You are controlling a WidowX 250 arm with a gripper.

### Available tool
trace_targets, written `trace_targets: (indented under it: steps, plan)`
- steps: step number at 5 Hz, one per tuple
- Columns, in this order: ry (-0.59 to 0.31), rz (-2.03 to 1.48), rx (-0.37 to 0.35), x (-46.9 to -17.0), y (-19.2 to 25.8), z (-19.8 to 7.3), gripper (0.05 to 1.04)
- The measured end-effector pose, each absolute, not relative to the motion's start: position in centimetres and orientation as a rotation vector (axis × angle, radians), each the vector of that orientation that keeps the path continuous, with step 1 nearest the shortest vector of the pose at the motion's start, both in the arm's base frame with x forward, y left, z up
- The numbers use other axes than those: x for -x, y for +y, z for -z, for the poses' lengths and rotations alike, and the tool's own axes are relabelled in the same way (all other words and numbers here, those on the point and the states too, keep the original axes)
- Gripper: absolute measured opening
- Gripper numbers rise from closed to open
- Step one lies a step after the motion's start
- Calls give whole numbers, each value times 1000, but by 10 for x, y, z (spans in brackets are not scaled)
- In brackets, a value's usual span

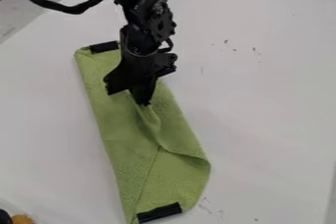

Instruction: Fold the cloth from bottom left to top right

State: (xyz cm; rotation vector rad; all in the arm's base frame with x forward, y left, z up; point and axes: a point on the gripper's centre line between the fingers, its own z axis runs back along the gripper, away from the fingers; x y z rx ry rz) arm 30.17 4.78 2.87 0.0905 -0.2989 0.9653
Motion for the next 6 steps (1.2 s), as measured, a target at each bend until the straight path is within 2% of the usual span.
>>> trace_targets:
  steps: [1,2,3,4,5,6]
  plan:
    - [-258,-941,-106,-292,56,-19,245]
    - [-223,-928,-142,-282,64,-17,515]
    - [-196,-907,-184,-269,78,-27,819]
    - [-149,-877,-242,-255,89,-45,1001]
    - [-156,-860,-269,-260,93,-57,1003]
    - [-196,-827,-246,-271,89,-60,999]
